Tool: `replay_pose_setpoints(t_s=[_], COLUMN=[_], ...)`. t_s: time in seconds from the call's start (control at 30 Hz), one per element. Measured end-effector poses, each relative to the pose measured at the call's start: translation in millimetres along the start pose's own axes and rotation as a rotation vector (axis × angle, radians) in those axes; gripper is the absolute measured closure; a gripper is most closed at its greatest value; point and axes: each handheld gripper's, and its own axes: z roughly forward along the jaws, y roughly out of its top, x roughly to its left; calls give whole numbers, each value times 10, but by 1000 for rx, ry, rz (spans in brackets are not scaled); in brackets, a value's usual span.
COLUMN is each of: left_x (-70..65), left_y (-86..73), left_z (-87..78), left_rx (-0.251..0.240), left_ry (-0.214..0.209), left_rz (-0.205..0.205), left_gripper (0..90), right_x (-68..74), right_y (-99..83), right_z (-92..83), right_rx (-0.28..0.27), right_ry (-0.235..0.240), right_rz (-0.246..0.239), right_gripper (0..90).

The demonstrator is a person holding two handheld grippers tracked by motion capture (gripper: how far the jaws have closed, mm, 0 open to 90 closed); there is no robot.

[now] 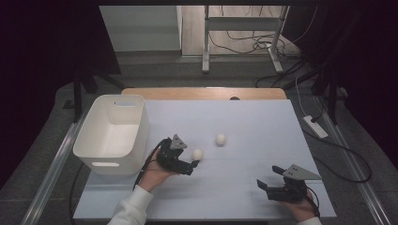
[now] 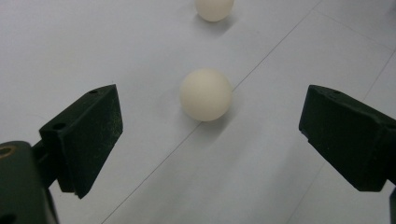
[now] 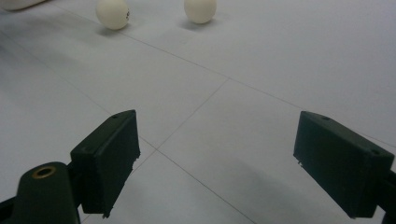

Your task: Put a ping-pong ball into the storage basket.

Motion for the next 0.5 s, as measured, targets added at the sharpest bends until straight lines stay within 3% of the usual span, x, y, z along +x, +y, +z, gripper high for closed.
replay_pose_setpoints(t_s=[0.5], left_x=[30], left_y=[28], left_z=[159], left_rx=[29], left_ry=[-11], left_rz=[-13], left_gripper=[69], right_x=[-2], right_y=[-1], right_z=[-1], right_rx=[2], right_ry=[0], right_rz=[0], right_gripper=[145])
